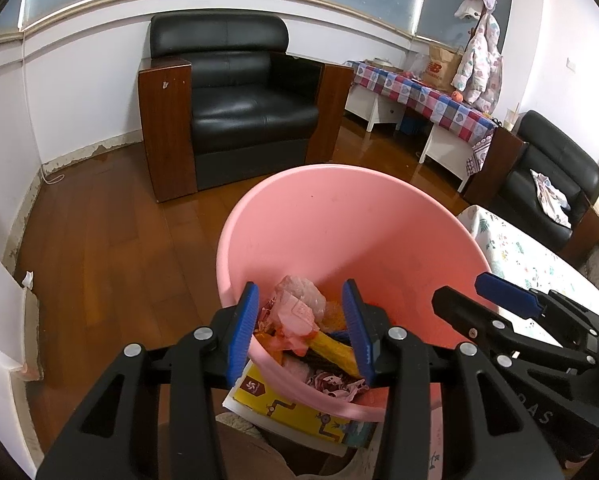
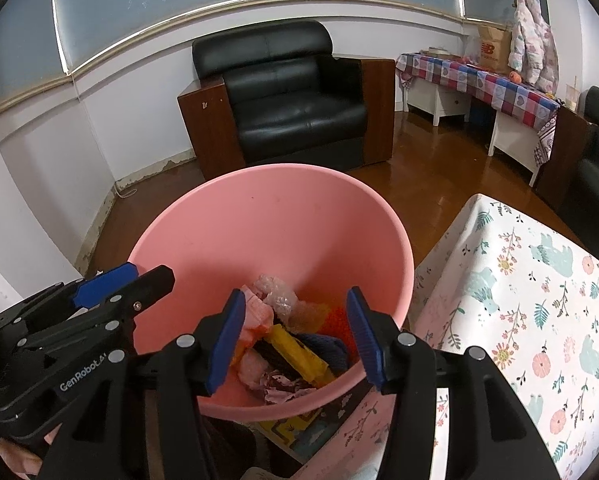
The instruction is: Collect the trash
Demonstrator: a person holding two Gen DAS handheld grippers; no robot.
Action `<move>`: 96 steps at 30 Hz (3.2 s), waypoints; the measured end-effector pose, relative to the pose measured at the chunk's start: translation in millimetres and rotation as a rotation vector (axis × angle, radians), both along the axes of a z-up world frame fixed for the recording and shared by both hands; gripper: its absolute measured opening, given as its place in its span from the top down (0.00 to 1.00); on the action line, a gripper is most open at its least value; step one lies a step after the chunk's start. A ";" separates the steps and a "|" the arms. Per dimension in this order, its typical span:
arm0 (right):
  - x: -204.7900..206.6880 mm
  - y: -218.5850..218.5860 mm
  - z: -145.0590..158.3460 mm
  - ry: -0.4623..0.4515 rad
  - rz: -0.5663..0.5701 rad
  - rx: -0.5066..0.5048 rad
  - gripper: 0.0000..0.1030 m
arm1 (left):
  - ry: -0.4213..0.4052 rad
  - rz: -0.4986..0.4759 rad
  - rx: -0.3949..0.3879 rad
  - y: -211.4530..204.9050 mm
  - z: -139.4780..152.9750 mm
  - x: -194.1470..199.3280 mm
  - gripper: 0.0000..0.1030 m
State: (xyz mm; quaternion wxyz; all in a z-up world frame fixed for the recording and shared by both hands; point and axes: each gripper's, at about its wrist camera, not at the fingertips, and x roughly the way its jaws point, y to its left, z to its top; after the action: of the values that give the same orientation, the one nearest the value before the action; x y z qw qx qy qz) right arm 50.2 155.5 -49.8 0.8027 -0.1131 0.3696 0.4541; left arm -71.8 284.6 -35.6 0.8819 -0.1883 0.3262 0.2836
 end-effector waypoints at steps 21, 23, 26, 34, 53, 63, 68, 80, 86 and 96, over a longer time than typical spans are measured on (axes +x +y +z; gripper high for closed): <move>-19.2 -30.6 17.6 -0.023 -0.062 0.054 0.50 | -0.007 -0.004 0.029 -4.9 8.0 -4.1 0.58; -20.9 -32.9 19.5 -0.032 -0.066 0.056 0.50 | -0.010 -0.005 0.034 -5.6 10.3 -4.9 0.58; -26.1 -37.6 21.4 -0.045 -0.071 0.058 0.50 | -0.016 -0.008 0.040 -6.5 14.2 -6.8 0.58; -32.8 -44.4 24.4 -0.069 -0.084 0.056 0.50 | -0.024 -0.014 0.058 -16.7 20.4 -8.4 0.58; -34.0 -52.2 28.8 -0.080 -0.101 0.065 0.50 | -0.038 -0.019 0.067 -32.4 30.1 -5.8 0.45; -38.0 -59.0 34.1 -0.095 -0.109 0.080 0.50 | -0.045 -0.007 0.079 -37.0 36.0 -9.3 0.45; -40.5 -62.4 36.8 -0.102 -0.112 0.086 0.50 | -0.054 0.002 0.095 -40.0 41.2 -14.4 0.45; -48.8 -68.9 46.0 -0.131 -0.117 0.104 0.50 | -0.084 0.022 0.147 -53.0 54.3 -23.3 0.45; -54.6 -74.1 50.9 -0.157 -0.121 0.115 0.50 | -0.092 0.018 0.155 -58.9 56.1 -27.0 0.45; -60.6 -89.3 59.7 -0.183 -0.141 0.137 0.50 | -0.098 0.005 0.165 -71.5 61.0 -28.7 0.45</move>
State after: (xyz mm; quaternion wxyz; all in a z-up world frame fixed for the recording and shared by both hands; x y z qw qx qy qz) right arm -10.4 66.2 9.9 0.8687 -0.0727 0.2701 0.4088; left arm -100.5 213.0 25.4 0.9086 -0.1293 0.2577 0.3022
